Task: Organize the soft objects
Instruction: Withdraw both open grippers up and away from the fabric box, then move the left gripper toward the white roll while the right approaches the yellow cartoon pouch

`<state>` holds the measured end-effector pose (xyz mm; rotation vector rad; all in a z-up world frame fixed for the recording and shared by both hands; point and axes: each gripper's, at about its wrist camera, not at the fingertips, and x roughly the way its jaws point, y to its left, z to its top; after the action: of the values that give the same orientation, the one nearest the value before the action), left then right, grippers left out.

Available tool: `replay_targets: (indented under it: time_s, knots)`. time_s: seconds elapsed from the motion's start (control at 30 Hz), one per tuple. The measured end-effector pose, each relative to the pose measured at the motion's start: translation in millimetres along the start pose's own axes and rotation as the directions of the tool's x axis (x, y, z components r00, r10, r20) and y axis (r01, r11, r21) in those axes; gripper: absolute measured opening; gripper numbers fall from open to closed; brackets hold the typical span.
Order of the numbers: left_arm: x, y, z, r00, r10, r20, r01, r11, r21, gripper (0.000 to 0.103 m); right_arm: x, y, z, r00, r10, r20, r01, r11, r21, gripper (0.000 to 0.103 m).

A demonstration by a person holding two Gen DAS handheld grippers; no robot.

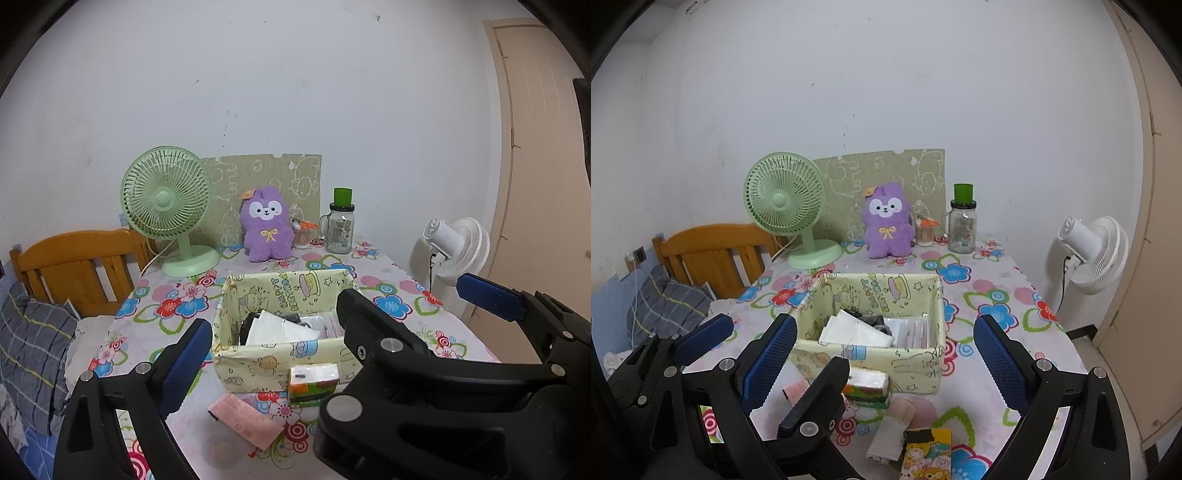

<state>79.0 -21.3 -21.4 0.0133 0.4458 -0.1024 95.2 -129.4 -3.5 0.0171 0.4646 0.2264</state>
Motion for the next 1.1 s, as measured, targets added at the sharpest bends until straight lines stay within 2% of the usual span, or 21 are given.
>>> replay_targets:
  time_s: [0.33,0.77,0.9,1.1]
  knots:
    - [1,-2,-16,1.0,0.023,-0.015,-0.023,1.0,-0.011,0.102,2,-4,-14,1.0,-0.007,-0.025,0.007,1.0,-0.002,0.098]
    - [15,1,-35,0.998,-0.002,-0.055,-0.001,0.999,-0.04,0.103,13,-4,-33,0.999,0.002,-0.046,-0.002,1.0,-0.007,0.098]
    - [21,4,-42,0.997,-0.02,-0.072,0.016,0.999,-0.052,0.103,18,-4,-38,0.998,0.002,-0.055,-0.003,1.0,-0.007,0.103]
    - [28,4,-52,0.995,-0.031,-0.096,0.026,0.998,-0.057,0.103,26,-6,-49,0.997,0.005,-0.077,-0.006,1.0,-0.003,0.103]
